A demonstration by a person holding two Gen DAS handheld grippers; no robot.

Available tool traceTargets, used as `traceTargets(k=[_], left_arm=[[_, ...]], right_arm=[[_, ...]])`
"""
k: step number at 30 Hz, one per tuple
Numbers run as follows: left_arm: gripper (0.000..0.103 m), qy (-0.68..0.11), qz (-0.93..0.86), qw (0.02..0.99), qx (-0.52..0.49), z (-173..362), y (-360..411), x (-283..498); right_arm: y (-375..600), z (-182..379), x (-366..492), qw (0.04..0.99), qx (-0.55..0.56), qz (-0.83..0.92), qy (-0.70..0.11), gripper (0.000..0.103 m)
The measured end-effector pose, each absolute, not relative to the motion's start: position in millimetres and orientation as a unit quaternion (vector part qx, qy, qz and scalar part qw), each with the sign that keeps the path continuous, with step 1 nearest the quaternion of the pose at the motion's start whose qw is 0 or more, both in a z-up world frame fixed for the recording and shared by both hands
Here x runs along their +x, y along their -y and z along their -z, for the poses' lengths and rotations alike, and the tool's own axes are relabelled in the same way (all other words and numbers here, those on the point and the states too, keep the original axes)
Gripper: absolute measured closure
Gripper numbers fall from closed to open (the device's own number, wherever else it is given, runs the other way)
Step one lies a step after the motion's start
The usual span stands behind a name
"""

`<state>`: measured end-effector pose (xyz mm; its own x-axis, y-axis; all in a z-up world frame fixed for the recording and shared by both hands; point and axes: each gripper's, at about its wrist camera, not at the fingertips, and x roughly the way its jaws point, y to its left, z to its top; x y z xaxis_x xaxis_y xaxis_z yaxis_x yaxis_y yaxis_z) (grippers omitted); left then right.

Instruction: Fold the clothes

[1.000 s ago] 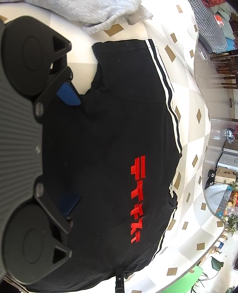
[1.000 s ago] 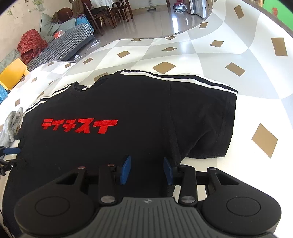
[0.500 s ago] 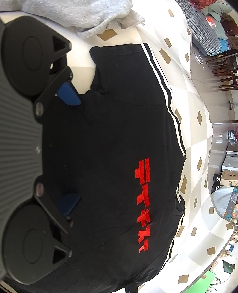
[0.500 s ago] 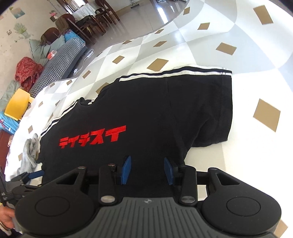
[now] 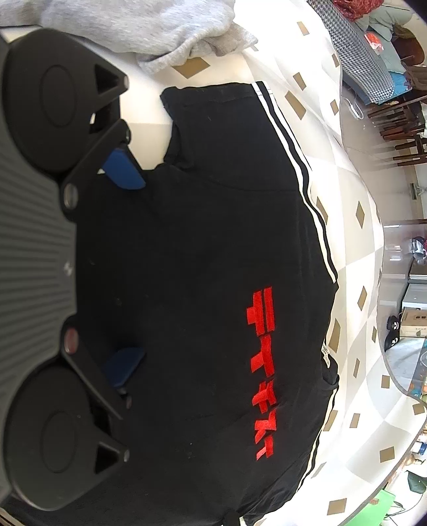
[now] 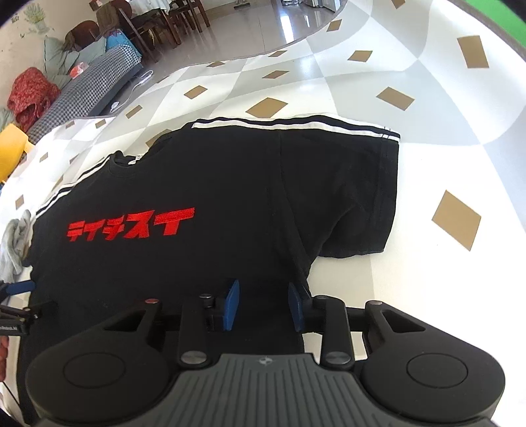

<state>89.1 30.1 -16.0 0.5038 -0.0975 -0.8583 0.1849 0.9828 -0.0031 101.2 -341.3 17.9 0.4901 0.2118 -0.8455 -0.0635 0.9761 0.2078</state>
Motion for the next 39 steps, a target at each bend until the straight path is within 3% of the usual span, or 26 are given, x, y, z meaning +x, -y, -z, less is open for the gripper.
traceTargets(k=[11,26,39], left_arm=[[0.0,-0.492,0.068,0.867,0.039,16,-24,93],[0.0,-0.489,0.043,0.871,0.026,16,-23,94],[0.0,-0.486,0.026,0.874,0.018,14,-24,97]], right_arm=[[324,-17,102,0.874,0.009,-0.043,-0.483,0.074],[301,-16,93,0.879,-0.039,-0.023,-0.474,0.064],[294,-16,92,0.882,-0.048,-0.007,-0.469,0.062]])
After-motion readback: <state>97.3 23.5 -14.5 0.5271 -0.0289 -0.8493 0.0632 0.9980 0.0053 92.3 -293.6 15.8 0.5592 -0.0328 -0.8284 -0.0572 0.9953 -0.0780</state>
